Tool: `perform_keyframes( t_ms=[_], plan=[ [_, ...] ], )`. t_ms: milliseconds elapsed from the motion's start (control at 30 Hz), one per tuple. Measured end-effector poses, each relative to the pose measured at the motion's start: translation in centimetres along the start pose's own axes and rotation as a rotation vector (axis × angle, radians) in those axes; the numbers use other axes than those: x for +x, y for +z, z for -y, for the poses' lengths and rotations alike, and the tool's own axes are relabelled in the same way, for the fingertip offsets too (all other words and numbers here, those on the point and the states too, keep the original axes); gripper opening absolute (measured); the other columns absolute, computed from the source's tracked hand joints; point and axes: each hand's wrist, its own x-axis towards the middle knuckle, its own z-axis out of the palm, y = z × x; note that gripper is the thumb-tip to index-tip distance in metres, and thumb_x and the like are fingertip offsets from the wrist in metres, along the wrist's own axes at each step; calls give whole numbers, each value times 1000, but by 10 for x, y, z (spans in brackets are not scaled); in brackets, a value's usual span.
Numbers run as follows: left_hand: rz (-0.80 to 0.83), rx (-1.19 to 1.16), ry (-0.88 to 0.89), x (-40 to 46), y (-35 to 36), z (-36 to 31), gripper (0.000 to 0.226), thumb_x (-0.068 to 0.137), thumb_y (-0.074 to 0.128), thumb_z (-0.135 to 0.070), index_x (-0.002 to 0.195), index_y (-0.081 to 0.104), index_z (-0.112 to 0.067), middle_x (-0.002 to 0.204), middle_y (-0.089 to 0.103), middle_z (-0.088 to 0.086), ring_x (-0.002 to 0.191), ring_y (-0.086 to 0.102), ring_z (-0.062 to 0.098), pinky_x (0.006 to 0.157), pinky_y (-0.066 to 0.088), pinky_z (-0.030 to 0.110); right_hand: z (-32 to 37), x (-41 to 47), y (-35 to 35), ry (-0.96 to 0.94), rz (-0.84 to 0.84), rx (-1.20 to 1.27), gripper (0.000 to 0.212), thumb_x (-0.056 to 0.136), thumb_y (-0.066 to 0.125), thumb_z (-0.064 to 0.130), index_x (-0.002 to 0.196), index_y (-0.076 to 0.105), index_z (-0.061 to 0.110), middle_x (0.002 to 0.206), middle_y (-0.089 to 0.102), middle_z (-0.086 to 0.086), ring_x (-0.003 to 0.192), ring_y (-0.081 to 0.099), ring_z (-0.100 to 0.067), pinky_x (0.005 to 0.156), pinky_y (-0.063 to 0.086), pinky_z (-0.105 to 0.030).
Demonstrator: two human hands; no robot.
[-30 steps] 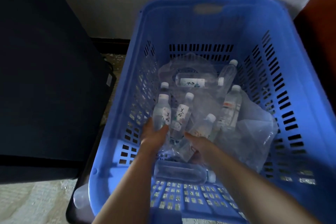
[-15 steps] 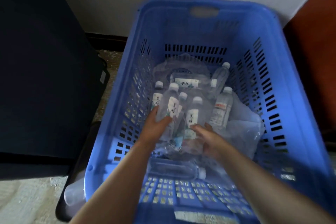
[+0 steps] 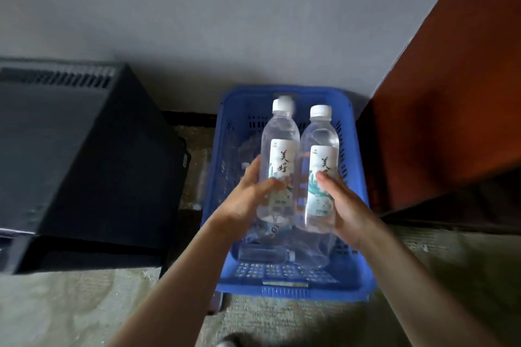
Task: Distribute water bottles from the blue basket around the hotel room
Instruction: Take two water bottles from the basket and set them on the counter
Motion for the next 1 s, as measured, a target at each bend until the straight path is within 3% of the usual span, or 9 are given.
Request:
perform_keyframes(
  t_ms=[67,100,200,333,467,600,767,933,1000],
  plan=[
    [5,-35,18,-20,17,-47,49,79,64,-34,127,54,-29,117,66,6,103,66,25,76,56,41,39,-33,20,-82,-22,-50,32,82,57,28,114,51,29,69,70,10,56,68,-5,44,52,-23],
    [6,-59,31,-31,26,-71,48,83,62,-41,128,53,-29,121,64,7,108,65,27,80,56,44,59,-50,31,-130,-22,-77,26,86,56,26,111,51,31,75,70,10,60,68,-4,45,53,-23],
    [7,-84,104,-63,55,-139,52,89,51,-50,133,51,-22,128,61,12,117,60,30,93,51,52,117,-101,60,-264,38,-154,43,75,67,28,114,52,37,96,70,12,83,69,-6,60,59,-28],
    [26,-67,211,-104,98,-229,44,95,45,-41,130,53,-16,122,64,15,113,63,32,94,50,53,194,-174,90,-400,49,-191,50,70,62,31,118,50,35,113,65,4,91,69,-5,67,57,-26],
    [29,2,264,-135,140,-310,62,85,56,-55,131,50,-14,120,65,18,109,64,34,94,50,56,265,-245,110,-503,80,-221,42,71,59,30,112,52,33,97,70,9,85,69,-2,65,55,-20],
    [59,73,321,-163,184,-376,80,72,54,-67,132,48,-14,121,63,21,107,65,35,89,54,52,324,-309,122,-593,58,-273,42,68,61,37,110,52,35,85,74,11,78,71,-5,67,55,-28],
    [58,90,446,-196,232,-433,64,85,48,-59,128,52,-12,116,66,20,101,68,33,66,59,32,376,-365,129,-665,-13,-325,74,63,74,54,127,46,30,112,64,0,100,64,-14,93,50,-44],
    [35,58,572,-229,273,-478,46,93,45,-46,125,51,-13,118,64,19,104,66,32,87,56,44,415,-406,134,-818,-47,-352,91,64,74,58,140,29,37,123,62,5,111,62,-13,102,43,-50],
    [36,69,609,-240,286,-492,40,95,45,-44,123,53,-17,116,67,15,103,68,28,89,55,45,427,-420,136,-887,-66,-365,83,72,72,51,141,27,37,122,62,6,110,63,-12,102,45,-47]
  ],
)
